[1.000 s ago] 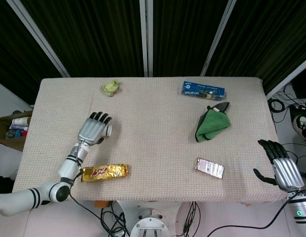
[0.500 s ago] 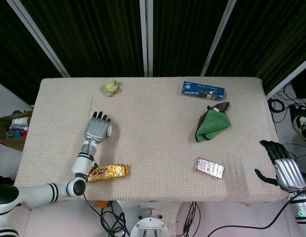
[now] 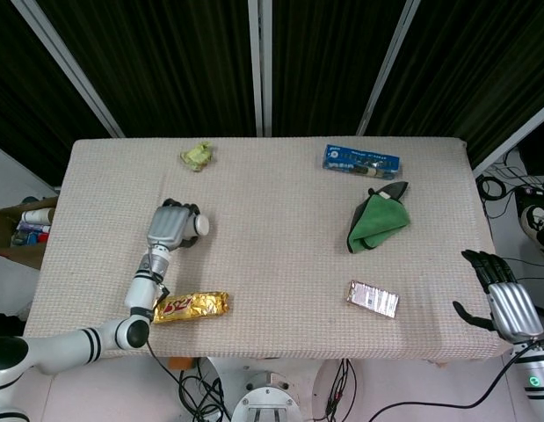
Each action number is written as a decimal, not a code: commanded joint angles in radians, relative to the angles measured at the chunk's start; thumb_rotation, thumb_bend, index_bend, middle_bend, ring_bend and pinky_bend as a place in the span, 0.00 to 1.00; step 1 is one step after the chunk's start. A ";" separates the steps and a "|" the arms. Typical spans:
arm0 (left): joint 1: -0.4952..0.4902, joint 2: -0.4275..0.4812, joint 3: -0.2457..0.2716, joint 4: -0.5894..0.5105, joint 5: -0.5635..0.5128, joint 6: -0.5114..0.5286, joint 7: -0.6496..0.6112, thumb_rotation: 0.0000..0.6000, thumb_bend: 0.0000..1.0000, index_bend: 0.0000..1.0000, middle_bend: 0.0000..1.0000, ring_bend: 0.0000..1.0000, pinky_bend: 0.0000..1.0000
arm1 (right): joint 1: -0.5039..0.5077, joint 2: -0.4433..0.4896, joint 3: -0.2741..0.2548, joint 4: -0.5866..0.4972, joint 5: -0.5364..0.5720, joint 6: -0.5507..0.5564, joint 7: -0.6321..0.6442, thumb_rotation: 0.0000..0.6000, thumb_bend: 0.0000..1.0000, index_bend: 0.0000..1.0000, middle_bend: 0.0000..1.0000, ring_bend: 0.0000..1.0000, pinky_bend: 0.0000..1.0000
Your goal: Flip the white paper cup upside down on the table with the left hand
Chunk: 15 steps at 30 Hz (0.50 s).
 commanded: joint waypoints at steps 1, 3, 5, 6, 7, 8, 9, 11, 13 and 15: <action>0.095 -0.037 -0.080 0.062 0.172 -0.011 -0.523 1.00 0.37 0.48 0.46 0.29 0.18 | 0.002 0.001 0.001 -0.003 0.000 -0.002 -0.003 1.00 0.21 0.10 0.12 0.03 0.09; 0.105 -0.048 -0.087 0.092 0.192 -0.011 -0.611 1.00 0.37 0.48 0.46 0.28 0.18 | 0.003 0.002 0.002 -0.005 0.000 -0.003 -0.006 1.00 0.21 0.10 0.12 0.03 0.09; 0.112 -0.060 -0.091 0.124 0.205 -0.018 -0.687 1.00 0.37 0.47 0.45 0.27 0.17 | 0.003 0.004 0.002 -0.008 0.001 -0.005 -0.009 1.00 0.21 0.10 0.12 0.03 0.09; 0.115 -0.064 -0.092 0.136 0.209 -0.022 -0.714 1.00 0.37 0.47 0.45 0.26 0.17 | 0.003 0.004 0.002 -0.010 0.001 -0.005 -0.011 1.00 0.21 0.10 0.12 0.03 0.09; 0.117 -0.068 -0.092 0.151 0.213 -0.029 -0.740 1.00 0.37 0.46 0.44 0.26 0.17 | 0.004 0.004 0.002 -0.012 0.001 -0.006 -0.013 1.00 0.21 0.10 0.12 0.03 0.09; 0.119 -0.071 -0.091 0.161 0.216 -0.033 -0.759 1.00 0.37 0.45 0.44 0.25 0.17 | 0.004 0.004 0.002 -0.013 0.001 -0.007 -0.014 1.00 0.21 0.10 0.12 0.03 0.09; 0.120 -0.074 -0.091 0.170 0.217 -0.039 -0.775 1.00 0.36 0.45 0.43 0.25 0.17 | 0.004 0.004 0.002 -0.014 0.002 -0.007 -0.015 1.00 0.21 0.10 0.12 0.03 0.09; 0.123 -0.079 -0.086 0.191 0.220 -0.051 -0.798 1.00 0.36 0.42 0.41 0.23 0.17 | 0.004 0.004 0.002 -0.016 0.002 -0.008 -0.017 1.00 0.21 0.10 0.12 0.03 0.09; 0.122 -0.085 -0.073 0.221 0.230 -0.056 -0.789 1.00 0.34 0.39 0.40 0.22 0.17 | 0.004 0.004 0.002 -0.019 0.003 -0.010 -0.019 1.00 0.21 0.10 0.12 0.03 0.09; 0.120 -0.088 -0.053 0.253 0.243 -0.058 -0.753 1.00 0.31 0.35 0.37 0.21 0.16 | 0.004 0.007 0.002 -0.022 0.003 -0.010 -0.022 1.00 0.21 0.10 0.12 0.03 0.09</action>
